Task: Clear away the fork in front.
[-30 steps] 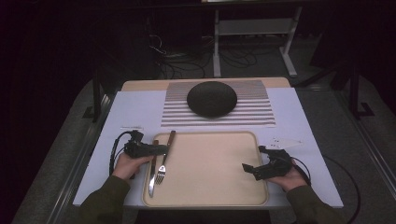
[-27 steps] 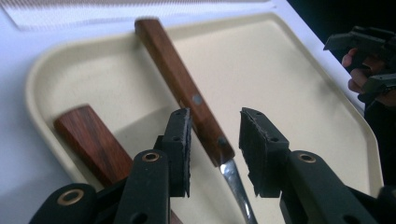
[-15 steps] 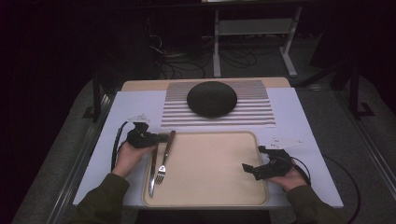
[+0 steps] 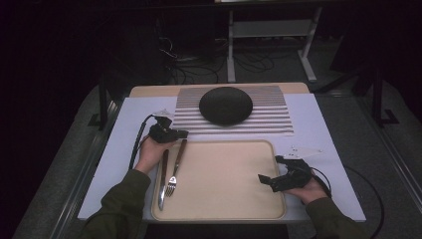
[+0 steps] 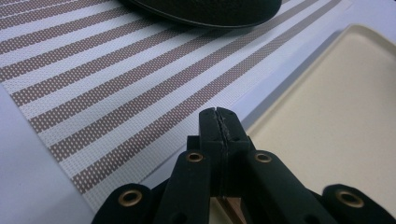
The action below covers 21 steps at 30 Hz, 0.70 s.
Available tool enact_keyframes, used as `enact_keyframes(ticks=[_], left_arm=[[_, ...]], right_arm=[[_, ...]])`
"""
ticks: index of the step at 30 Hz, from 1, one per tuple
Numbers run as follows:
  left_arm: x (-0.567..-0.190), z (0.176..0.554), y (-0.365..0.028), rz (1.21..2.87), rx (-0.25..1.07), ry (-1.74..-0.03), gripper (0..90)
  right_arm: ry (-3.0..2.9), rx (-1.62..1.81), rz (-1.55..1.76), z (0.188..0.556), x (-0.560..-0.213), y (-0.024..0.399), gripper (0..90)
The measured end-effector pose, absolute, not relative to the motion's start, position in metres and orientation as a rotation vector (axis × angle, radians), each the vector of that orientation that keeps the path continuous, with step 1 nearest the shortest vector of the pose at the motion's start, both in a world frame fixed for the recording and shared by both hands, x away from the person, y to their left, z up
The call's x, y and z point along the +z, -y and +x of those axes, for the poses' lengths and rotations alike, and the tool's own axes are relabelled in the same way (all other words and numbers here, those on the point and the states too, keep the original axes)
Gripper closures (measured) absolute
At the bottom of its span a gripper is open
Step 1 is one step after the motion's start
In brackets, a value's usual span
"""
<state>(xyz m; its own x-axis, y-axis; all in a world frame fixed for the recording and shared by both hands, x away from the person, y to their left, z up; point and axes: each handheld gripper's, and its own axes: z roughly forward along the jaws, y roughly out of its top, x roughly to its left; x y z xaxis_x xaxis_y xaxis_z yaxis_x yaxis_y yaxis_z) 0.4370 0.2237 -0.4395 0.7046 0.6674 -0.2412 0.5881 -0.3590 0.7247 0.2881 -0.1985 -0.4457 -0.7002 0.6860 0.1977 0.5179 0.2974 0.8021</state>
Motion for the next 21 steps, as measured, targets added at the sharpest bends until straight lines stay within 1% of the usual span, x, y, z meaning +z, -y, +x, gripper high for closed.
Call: enact_keyframes(ticks=[9, 16, 21], left_arm=[[-0.441, 0.430, -0.222, 2.098, 0.124, -0.947, 90.0], [-0.442, 0.413, -0.228, 2.118, 0.120, -0.934, 90.0], [-0.440, 0.397, -0.222, 2.127, 0.088, -0.889, 90.0]], right_arm=[[-2.373, 1.364, 1.117, 0.288, -0.445, 0.199, 0.0], [-2.368, 1.370, 1.112, 0.288, -0.444, 0.198, 0.0], [-2.368, 1.367, 1.116, 0.289, -0.444, 0.198, 0.0]])
